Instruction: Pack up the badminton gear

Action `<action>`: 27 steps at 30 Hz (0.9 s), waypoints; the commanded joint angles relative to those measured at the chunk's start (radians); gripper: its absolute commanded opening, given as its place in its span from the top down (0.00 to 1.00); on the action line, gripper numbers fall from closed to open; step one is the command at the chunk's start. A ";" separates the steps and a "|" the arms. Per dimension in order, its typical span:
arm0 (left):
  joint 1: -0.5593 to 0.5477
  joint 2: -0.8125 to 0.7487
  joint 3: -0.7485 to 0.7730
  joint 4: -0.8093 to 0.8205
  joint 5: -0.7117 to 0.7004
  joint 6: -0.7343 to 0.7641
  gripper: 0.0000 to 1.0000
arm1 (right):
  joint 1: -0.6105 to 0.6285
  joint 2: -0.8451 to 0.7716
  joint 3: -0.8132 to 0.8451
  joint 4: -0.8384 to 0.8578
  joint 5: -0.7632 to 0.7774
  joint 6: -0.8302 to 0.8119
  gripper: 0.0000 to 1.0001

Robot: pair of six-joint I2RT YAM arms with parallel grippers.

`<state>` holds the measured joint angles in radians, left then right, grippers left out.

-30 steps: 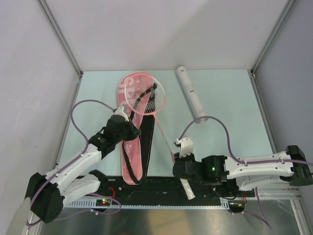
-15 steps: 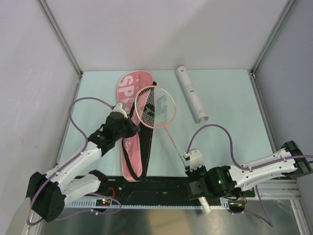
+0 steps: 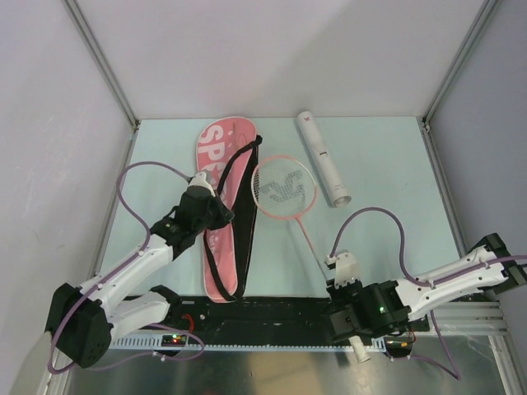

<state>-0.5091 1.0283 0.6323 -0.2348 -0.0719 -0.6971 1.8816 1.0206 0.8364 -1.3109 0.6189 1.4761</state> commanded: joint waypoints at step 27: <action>-0.011 0.012 -0.108 0.214 0.306 -0.122 1.00 | -0.407 0.485 0.066 1.106 0.143 -0.664 1.00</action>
<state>-0.5125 1.0706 0.5423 -0.0887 0.1860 -0.7849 1.5116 1.4796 0.8440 -0.4374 0.7094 0.9215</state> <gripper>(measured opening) 0.008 0.268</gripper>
